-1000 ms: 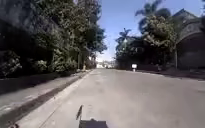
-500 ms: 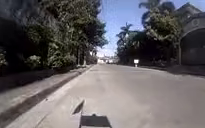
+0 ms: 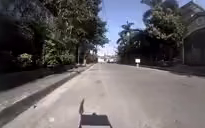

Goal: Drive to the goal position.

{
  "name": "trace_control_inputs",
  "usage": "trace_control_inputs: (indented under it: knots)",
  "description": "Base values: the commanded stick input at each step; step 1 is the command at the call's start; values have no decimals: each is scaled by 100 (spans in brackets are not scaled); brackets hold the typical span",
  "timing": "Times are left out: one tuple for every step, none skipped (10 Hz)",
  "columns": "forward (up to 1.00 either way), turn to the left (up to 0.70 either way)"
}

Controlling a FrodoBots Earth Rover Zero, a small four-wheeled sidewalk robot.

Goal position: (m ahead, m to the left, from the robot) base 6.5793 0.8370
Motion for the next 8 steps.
trace_control_inputs:
  knots:
    - [70,-3]
    - [70,-3]
    - [70,-3]
    - [70,-3]
    - [70,-3]
    - [70,-3]
    - [70,-3]
    - [70,-3]
